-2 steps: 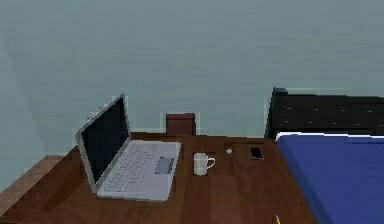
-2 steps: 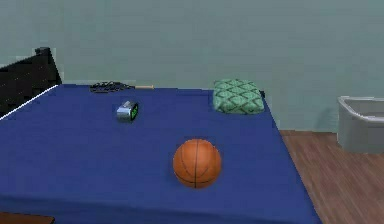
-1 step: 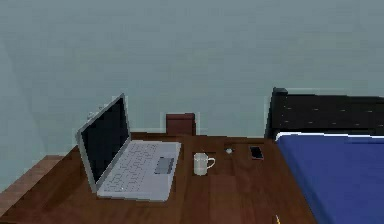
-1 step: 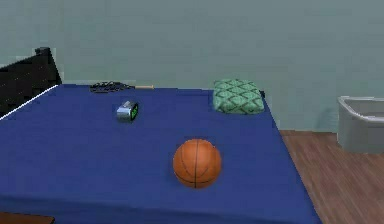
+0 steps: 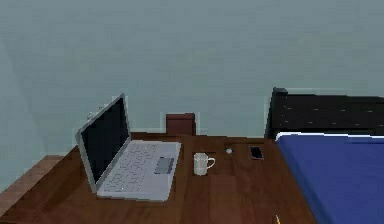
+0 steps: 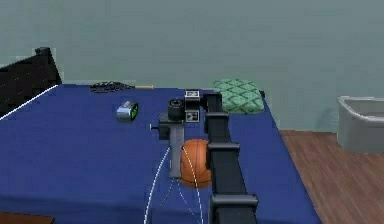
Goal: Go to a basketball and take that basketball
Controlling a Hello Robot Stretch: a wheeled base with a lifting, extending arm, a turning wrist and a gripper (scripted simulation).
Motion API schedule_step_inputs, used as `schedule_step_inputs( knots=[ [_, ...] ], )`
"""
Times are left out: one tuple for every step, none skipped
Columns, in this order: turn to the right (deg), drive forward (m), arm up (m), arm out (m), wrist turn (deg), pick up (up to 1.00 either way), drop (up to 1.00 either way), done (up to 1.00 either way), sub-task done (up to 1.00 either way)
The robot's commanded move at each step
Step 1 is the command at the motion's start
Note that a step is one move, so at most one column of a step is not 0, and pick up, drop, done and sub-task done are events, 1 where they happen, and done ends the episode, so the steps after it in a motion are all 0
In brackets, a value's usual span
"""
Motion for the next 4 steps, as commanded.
schedule_step_inputs(
  knots=[
    [0.0, 0.00, 0.00, 0.00, 45.0, 0.00, 0.00, 0.00, 0.00],
    [0.0, 0.00, 0.00, 0.00, 45.0, 0.00, 0.00, 0.00, 0.00],
    [0.0, 0.00, 0.00, 0.00, 45.0, 0.00, 0.00, 0.00, 0.00],
    [0.0, 0.00, 0.00, 0.00, 45.0, 0.00, 0.00, 0.00, 0.00]
  ],
)
